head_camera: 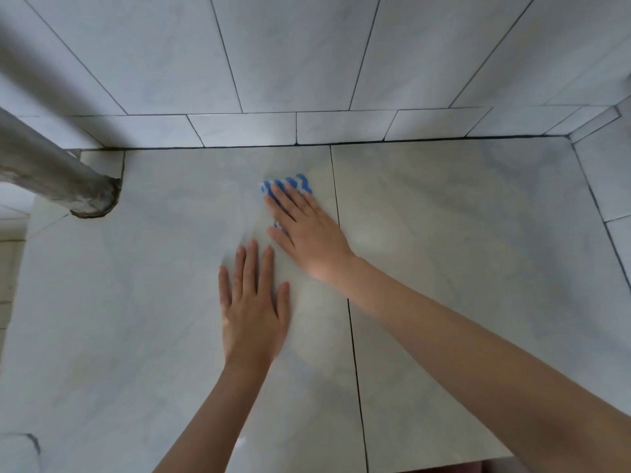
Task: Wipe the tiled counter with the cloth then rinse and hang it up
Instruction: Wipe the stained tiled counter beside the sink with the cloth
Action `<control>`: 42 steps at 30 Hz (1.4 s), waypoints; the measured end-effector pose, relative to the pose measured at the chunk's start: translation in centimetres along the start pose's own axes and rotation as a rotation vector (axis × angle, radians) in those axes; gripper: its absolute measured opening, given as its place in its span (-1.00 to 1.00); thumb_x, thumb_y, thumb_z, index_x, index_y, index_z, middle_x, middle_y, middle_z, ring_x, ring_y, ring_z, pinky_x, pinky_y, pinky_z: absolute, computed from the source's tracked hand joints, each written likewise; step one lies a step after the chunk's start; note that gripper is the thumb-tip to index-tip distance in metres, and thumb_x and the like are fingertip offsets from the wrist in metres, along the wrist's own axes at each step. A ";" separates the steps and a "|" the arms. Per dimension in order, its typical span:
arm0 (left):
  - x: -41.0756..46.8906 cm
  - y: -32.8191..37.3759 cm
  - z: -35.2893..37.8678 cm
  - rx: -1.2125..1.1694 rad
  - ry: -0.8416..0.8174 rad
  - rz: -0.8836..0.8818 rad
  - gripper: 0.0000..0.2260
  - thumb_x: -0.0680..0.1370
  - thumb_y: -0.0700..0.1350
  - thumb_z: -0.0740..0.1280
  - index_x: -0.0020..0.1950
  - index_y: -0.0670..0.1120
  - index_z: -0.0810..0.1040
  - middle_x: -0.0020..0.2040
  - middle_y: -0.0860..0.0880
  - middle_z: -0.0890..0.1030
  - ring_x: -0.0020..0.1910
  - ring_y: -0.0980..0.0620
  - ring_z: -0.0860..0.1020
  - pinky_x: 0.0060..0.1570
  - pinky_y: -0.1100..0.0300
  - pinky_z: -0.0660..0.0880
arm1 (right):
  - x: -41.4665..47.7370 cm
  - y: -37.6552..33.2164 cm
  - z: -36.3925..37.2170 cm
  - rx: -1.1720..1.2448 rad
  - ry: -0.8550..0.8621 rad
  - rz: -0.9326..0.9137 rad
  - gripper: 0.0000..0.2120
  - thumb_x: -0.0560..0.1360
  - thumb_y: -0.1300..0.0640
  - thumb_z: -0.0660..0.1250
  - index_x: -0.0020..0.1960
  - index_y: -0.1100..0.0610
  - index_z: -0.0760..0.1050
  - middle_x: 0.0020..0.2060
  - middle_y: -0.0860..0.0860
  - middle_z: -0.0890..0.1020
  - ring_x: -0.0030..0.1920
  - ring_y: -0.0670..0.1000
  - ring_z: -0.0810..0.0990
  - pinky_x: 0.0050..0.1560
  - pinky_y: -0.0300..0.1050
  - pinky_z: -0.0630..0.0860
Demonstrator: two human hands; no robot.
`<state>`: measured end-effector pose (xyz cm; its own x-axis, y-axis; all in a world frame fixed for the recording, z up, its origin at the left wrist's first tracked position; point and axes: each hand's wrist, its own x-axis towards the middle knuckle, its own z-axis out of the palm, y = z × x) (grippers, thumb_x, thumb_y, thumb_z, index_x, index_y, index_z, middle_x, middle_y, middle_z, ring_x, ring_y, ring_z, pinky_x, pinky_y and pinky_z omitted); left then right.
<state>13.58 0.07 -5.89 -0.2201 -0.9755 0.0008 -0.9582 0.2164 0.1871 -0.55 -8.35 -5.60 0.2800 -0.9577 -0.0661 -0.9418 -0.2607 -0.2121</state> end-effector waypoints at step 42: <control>5.5 9.9 2.2 -0.063 -0.057 0.164 -0.48 0.60 0.10 -0.04 0.53 -0.06 0.13 0.55 -0.07 0.09 0.53 0.00 0.00 0.48 -0.05 -0.14 | -11.4 32.7 -6.2 0.072 0.187 0.740 -0.51 0.65 0.02 -0.14 0.54 0.15 -0.01 0.53 0.07 0.02 0.53 0.03 -0.06 0.51 -0.03 -0.10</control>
<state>2.48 -3.05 -6.20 -0.3839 -0.9232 -0.0191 -0.8957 0.3673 0.2506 -35.65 -6.74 -5.72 -0.4614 -0.8857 -0.0507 -0.8551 0.4592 -0.2406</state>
